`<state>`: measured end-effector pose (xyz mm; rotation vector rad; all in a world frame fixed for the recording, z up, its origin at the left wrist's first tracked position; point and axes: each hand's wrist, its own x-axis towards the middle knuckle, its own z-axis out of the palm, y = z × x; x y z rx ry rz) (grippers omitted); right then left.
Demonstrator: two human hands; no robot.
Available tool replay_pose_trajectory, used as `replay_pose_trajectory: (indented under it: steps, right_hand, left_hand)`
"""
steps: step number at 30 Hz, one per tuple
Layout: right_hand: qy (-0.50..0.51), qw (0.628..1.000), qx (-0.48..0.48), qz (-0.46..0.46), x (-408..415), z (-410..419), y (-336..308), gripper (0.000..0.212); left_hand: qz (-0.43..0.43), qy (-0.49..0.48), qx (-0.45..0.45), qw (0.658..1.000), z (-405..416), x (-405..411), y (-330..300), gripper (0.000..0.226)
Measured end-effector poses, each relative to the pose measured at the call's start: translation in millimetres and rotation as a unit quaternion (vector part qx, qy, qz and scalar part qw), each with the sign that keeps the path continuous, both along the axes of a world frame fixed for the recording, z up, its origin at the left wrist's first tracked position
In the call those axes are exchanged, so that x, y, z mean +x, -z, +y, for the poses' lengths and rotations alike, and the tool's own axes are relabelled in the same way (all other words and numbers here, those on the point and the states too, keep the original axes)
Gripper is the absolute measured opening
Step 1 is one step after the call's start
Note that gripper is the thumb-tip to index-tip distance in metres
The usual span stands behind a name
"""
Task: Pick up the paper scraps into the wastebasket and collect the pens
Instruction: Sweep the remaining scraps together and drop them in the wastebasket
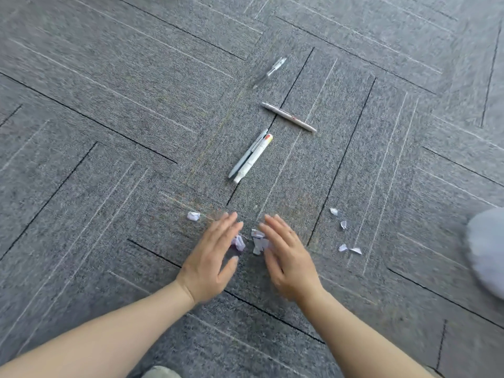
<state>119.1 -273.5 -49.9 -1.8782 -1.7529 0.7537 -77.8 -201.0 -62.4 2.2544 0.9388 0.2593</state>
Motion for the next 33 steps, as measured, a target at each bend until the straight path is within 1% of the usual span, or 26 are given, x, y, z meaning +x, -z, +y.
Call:
replay_pose_trajectory:
  steps: [2, 3, 6, 8, 10, 12, 15, 16, 17, 19, 21, 22, 23, 24, 28, 30, 31, 33]
  right_hand:
    - [0.098, 0.995, 0.004, -0.028, 15.4, 3.5, -1.1, 0.047]
    - [0.144, 0.988, -0.005, -0.052, 27.0, 5.2, 0.0, 0.049]
    - [0.241, 0.959, -0.072, -0.131, 64.1, 6.2, 7.1, 0.057]
    - [0.292, 0.941, -0.102, -0.14, 77.3, 1.6, 11.8, 0.061]
    - [0.314, 0.937, -0.099, -0.118, 75.4, -2.4, 15.2, 0.059]
    - [0.286, 0.951, -0.08, -0.087, 61.3, -4.9, 15.0, 0.055]
    - [0.171, 0.983, -0.046, -0.04, 36.5, -8.9, 6.8, 0.051]
    - [0.157, 0.987, -0.028, -0.032, 34.0, -11.4, 5.0, 0.05]
    - [0.172, 0.984, -0.009, -0.037, 35.3, -13.9, 4.6, 0.049]
    - [0.266, 0.962, 0.0, -0.067, 47.3, -19.8, 9.9, 0.05]
    - [0.36, 0.928, -0.047, -0.083, 58.7, -27.3, 15.1, 0.057]
    - [0.379, 0.919, -0.071, -0.084, 59.2, -30.7, 17.4, 0.06]
    - [0.374, 0.921, -0.082, -0.078, 55.3, -32.3, 18.2, 0.062]
    - [0.351, 0.931, -0.082, -0.066, 46.8, -31.9, 17.2, 0.063]
    - [0.177, 0.983, -0.049, 0.013, -4.5, -18.2, 6.4, 0.063]
    - [0.1, 0.994, -0.015, 0.052, -16.1, -9.9, 1.7, 0.061]
    - [0.094, 0.994, -0.001, 0.057, -14.4, -5.8, 1.8, 0.06]
    - [0.141, 0.989, 0.003, 0.033, -1.1, 1.9, 5.7, 0.061]
  left_hand:
    - [-0.001, -0.018, 0.011, 1.0, 3.7, 5.2, -0.2, 0.062]
    - [0.012, -0.028, 0.023, 0.999, 6.4, 5.0, 0.0, 0.062]
    - [0.086, -0.062, 0.064, 0.992, 16.3, -1.5, 1.0, 0.065]
    - [0.134, -0.098, 0.076, 0.983, 23.5, -6.3, 2.0, 0.067]
    - [0.164, -0.116, 0.078, 0.977, 28.5, -9.1, 3.9, 0.069]
    - [0.153, -0.106, 0.069, 0.98, 28.8, -8.1, 5.4, 0.068]
    - [0.082, -0.072, 0.038, 0.993, 21.6, 0.9, 2.9, 0.061]
    - [0.059, -0.059, 0.032, 0.996, 19.0, 3.1, 2.0, 0.059]
    - [0.043, -0.05, 0.029, 0.997, 17.4, 4.2, 1.0, 0.058]
    - [0.026, -0.056, 0.029, 0.998, 17.9, 3.0, -0.2, 0.058]
    - [0.033, -0.072, 0.03, 0.996, 18.8, -0.3, 0.4, 0.059]
    - [0.045, -0.076, 0.03, 0.996, 18.5, -1.2, 0.5, 0.061]
    - [0.057, -0.074, 0.029, 0.995, 18.0, -1.0, 0.8, 0.062]
    - [0.063, -0.069, 0.027, 0.995, 17.2, 0.7, 0.8, 0.063]
    - [0.051, -0.028, 0.013, 0.998, 7.7, 16.6, 0.4, 0.063]
    - [0.043, -0.003, 0.017, 0.999, 4.7, 21.7, 0.1, 0.064]
    - [0.041, 0.003, 0.019, 0.999, 5.4, 21.2, 0.3, 0.066]
    - [0.059, 0.007, 0.032, 0.998, 8.9, 14.6, 2.3, 0.073]
